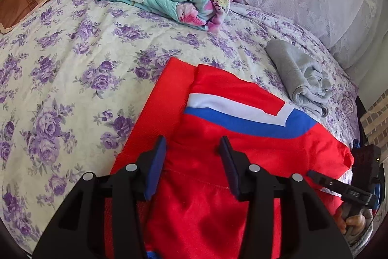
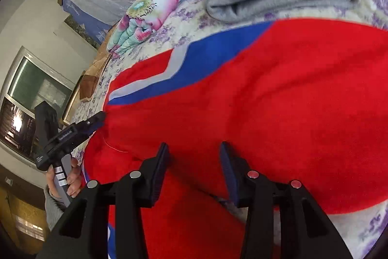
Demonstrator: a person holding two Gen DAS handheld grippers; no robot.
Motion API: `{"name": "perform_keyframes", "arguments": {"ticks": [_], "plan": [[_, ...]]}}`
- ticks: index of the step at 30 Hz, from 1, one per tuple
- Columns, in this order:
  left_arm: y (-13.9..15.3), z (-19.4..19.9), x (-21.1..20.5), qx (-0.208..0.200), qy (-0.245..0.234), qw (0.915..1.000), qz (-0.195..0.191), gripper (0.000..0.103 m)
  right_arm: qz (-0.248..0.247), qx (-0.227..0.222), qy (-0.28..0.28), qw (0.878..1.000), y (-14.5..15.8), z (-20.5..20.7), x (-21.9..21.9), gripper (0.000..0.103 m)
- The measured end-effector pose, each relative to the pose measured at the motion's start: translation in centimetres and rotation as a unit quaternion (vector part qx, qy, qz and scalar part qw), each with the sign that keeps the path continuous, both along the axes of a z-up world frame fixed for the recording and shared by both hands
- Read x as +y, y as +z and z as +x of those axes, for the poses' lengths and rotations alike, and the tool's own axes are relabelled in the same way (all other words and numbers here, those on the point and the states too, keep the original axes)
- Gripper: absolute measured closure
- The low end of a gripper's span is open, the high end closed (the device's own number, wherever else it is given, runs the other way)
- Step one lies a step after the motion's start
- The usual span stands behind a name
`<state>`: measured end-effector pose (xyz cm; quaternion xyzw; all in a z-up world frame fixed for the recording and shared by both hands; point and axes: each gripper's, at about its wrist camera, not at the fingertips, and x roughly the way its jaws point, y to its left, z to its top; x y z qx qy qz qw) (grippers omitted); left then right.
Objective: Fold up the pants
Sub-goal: 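Fold the cuff toward the waistband with the right tool, then open it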
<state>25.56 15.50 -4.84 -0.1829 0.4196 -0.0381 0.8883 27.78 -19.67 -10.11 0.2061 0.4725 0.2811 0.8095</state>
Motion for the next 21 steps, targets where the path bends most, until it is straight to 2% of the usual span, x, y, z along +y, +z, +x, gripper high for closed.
{"name": "perform_keyframes", "arguments": {"ticks": [1,2,4,6,7,10,11,15,18,21], "plan": [[0.4,0.0,0.2,0.000,-0.002,1.0000,-0.007,0.054,0.009,0.009,0.003,1.000,-0.1,0.1,-0.4,0.069],[1.0,0.1,0.5,-0.003,-0.002,0.9999,-0.012,0.042,0.021,0.021,0.005,1.000,0.0,0.3,-0.8,0.070],[2.5,0.7,1.6,-0.019,0.022,0.9996,-0.002,0.026,0.032,0.031,-0.011,0.999,0.6,0.1,-1.8,0.067],[3.7,1.5,2.9,-0.034,0.041,0.9986,0.004,0.025,0.021,0.000,-0.010,1.000,2.2,-0.6,-2.5,0.060],[4.0,2.3,3.7,-0.035,0.039,0.9986,-0.004,0.023,0.012,-0.021,-0.002,1.000,3.0,-0.8,-2.9,0.060],[3.2,4.5,5.1,-0.021,0.022,0.9991,-0.030,0.023,-0.015,-0.080,-0.008,0.997,5.6,-0.8,-4.8,0.052],[2.5,5.1,5.3,-0.018,0.019,0.9990,-0.036,0.023,-0.014,-0.090,-0.016,0.996,6.2,-0.8,-5.8,0.046],[-0.6,6.3,5.5,0.012,0.006,0.9982,-0.058,0.023,-0.008,-0.099,-0.061,0.993,6.7,-0.1,-9.2,0.030],[-1.1,6.6,5.3,0.015,-0.016,0.9969,-0.076,0.023,-0.016,-0.097,-0.080,0.992,6.8,1.0,-10.7,0.022],[-1.3,6.8,4.6,0.014,-0.044,0.9958,-0.079,0.023,-0.033,-0.085,-0.069,0.993,6.7,3.1,-11.0,0.021]]}}
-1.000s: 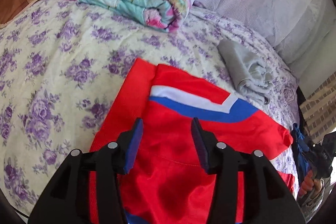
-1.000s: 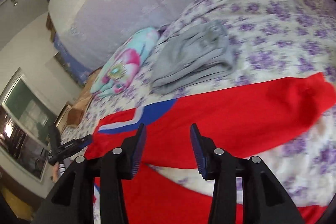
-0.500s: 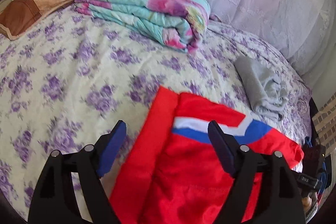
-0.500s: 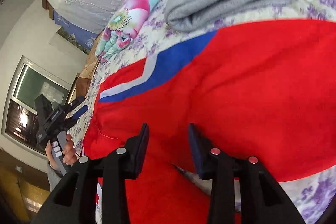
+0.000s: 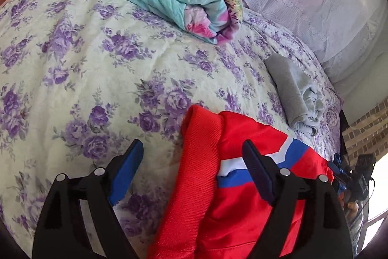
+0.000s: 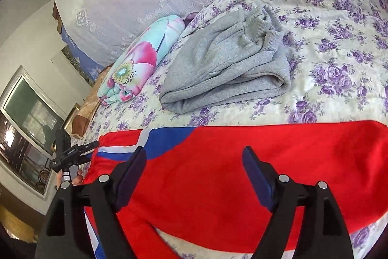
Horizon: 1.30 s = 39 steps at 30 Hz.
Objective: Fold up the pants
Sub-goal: 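Fold the cuff toward the waistband with the right tool, then open it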
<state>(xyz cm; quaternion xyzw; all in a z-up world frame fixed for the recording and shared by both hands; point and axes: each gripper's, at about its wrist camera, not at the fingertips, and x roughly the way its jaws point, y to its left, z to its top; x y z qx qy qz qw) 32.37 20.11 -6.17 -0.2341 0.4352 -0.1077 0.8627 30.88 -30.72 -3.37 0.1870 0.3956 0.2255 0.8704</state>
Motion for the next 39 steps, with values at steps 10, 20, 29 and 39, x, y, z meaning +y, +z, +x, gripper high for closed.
{"name": "perform_keyframes", "arguments": {"ticks": [10,20,29,39], "plan": [[-0.4,0.3,-0.8,-0.014,-0.032,0.9994,-0.005,0.065,-0.161,-0.027,0.121,0.979,-0.6,4.7,3.6,0.022],[-0.9,0.5,-0.3,-0.012,-0.033,0.9989,-0.031,0.065,-0.231,-0.038,0.235,0.943,-3.0,7.2,5.4,0.047],[-0.6,0.3,-0.5,-0.023,-0.032,0.9990,-0.020,0.070,-0.221,-0.051,0.227,0.947,-2.6,5.0,5.5,0.097],[3.6,-2.3,-2.7,-0.096,-0.020,0.9928,0.070,0.081,-0.214,-0.118,0.206,0.948,3.7,-4.7,6.2,0.098]]}}
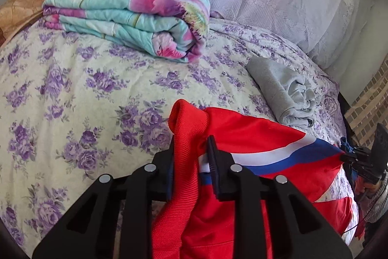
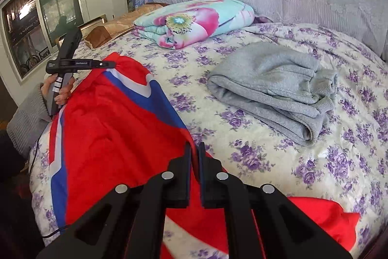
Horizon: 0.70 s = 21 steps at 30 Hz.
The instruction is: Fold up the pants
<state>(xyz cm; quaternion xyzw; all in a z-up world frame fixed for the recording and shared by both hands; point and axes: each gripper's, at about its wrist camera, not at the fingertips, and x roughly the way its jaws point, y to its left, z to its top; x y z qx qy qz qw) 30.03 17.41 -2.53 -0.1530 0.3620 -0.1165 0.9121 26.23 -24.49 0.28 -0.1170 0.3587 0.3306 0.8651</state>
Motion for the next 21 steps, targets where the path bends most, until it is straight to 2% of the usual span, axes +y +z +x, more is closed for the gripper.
{"name": "perform_keyframes", "arguments": {"ticks": [5,11,13,17,19,20,21], "plan": [[2.0,-2.5,0.5,-0.024,0.001,0.9995,-0.020,0.082,0.014,-0.022,0.004,1.000,1.9,-5.9,0.0,0.098],[2.6,-6.7,1.5,-0.032,0.015,0.9991,-0.025,0.083,0.035,-0.038,0.016,0.999,2.6,-12.9,0.0,0.098],[2.6,-8.4,2.0,-0.036,0.025,0.9987,-0.025,0.091,0.026,-0.040,0.025,0.999,2.2,-15.0,0.5,0.098],[2.2,-11.0,3.2,-0.030,0.043,0.9983,-0.027,0.092,-0.015,-0.050,0.019,0.998,0.7,-16.0,1.3,0.096],[1.7,-11.5,3.6,-0.017,0.053,0.9980,-0.032,0.092,-0.020,-0.060,0.015,0.998,0.1,-15.8,2.2,0.076],[1.5,-11.6,3.7,-0.013,0.056,0.9977,-0.035,0.092,-0.028,-0.065,0.017,0.997,-0.3,-15.4,2.7,0.056],[1.5,-11.8,3.8,-0.009,0.056,0.9974,-0.043,0.092,-0.041,-0.070,0.023,0.996,-0.9,-15.1,3.5,0.055]]}}
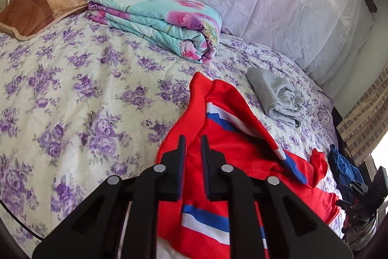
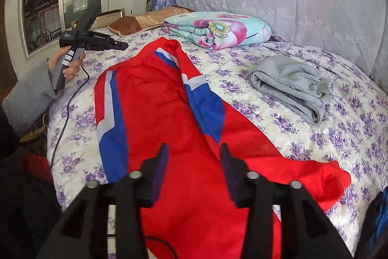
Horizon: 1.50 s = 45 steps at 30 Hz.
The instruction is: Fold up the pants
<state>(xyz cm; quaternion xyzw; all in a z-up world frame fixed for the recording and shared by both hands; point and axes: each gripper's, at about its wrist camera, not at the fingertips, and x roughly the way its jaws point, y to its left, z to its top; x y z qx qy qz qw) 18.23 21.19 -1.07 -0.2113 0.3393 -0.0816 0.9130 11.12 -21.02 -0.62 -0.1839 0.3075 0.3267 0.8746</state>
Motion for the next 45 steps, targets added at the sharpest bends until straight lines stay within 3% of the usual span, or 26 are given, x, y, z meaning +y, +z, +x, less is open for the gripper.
{"name": "perform_keyframes", "arguments": {"ticks": [3,8,11,12,14,17,22,27,32,35,38,43,45], "plan": [[0.0,-0.1,-0.3,0.012,-0.015,0.9997,-0.017,0.092,-0.040,-0.016,0.010,0.999,-1.7,1.3,1.7,0.057],[-0.4,1.8,-2.3,0.053,-0.028,0.9982,-0.005,0.092,-0.062,-0.005,0.016,0.998,-3.3,4.3,2.8,0.059],[-0.8,3.8,-3.1,0.080,-0.028,0.9964,-0.011,0.088,-0.101,-0.003,0.013,0.995,-4.9,5.7,3.6,0.060],[-0.9,4.4,-3.2,0.087,-0.029,0.9957,-0.017,0.084,-0.116,-0.002,0.012,0.993,-5.6,6.2,3.8,0.068],[-1.0,5.6,-3.5,0.099,-0.023,0.9945,-0.026,0.062,-0.125,0.008,0.002,0.992,-6.5,7.0,3.8,0.082],[-0.8,7.7,-3.9,0.113,-0.016,0.9925,-0.045,0.054,-0.098,0.011,-0.011,0.995,-5.9,7.2,3.2,0.100],[-0.3,10.4,-4.4,0.138,-0.007,0.9852,-0.102,0.038,-0.065,-0.018,-0.011,0.998,-3.4,4.9,1.9,0.100],[-0.4,10.9,-5.6,0.166,0.002,0.9787,-0.120,0.037,-0.046,-0.020,-0.007,0.999,-1.6,2.3,0.3,0.100],[1.0,9.6,-5.5,0.150,0.016,0.9773,-0.149,0.030,-0.050,-0.013,0.002,0.999,-1.9,0.0,-0.2,0.100],[2.6,8.7,-5.9,0.131,0.016,0.9813,-0.141,0.025,-0.049,-0.010,0.006,0.999,-2.2,-1.1,-0.2,0.100],[3.6,8.5,-6.9,0.129,0.014,0.9861,-0.103,0.022,-0.046,-0.014,0.007,0.999,-2.1,-2.3,-0.3,0.100],[3.0,9.1,-7.6,0.152,0.013,0.9830,-0.102,0.022,-0.046,-0.014,0.016,0.999,-1.9,-4.3,-0.4,0.100],[3.3,9.6,-8.2,0.152,0.014,0.9847,-0.084,0.022,-0.051,-0.020,0.011,0.998,-2.2,-4.7,-0.4,0.100]]}}
